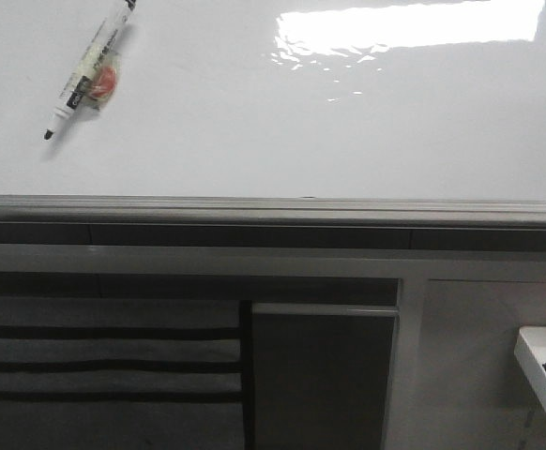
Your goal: Write number 3 on whiteboard
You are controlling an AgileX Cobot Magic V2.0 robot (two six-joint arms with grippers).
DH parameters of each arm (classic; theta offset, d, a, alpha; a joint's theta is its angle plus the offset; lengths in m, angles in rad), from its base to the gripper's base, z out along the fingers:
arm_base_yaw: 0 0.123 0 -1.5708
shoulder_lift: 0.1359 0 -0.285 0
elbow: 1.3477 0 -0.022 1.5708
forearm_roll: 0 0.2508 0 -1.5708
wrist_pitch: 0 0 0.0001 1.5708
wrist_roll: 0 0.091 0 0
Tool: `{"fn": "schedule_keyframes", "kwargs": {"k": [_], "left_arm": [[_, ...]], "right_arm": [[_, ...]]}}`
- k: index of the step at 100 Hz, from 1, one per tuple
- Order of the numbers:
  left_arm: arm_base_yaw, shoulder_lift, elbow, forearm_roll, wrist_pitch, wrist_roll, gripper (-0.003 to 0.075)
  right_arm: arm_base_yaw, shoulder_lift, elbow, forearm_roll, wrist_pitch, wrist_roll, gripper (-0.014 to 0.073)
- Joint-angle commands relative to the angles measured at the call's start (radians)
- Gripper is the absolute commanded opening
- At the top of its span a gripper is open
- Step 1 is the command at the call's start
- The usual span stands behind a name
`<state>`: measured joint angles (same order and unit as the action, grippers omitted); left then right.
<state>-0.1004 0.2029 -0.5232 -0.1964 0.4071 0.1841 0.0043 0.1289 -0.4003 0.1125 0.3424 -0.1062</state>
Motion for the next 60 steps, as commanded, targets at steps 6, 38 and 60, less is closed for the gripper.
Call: {"fn": "schedule_keyframes", "kwargs": {"k": [6,38,60], "left_arm": [[0.003,0.064,-0.040,-0.017,0.001,0.050,0.0398],[-0.082,0.386,-0.138,-0.033,0.103,0.189,0.0367],[-0.190,0.625,-0.188,-0.018,-0.013,0.195,0.0367]], "right_arm": [[-0.006,0.032,-0.056,0.029,0.006,-0.007,0.0570],[-0.006,0.128,-0.105,0.033,0.085,-0.007,0.0570],[-0.006,0.136,-0.105,0.036,0.085,-0.007,0.0570]]}}
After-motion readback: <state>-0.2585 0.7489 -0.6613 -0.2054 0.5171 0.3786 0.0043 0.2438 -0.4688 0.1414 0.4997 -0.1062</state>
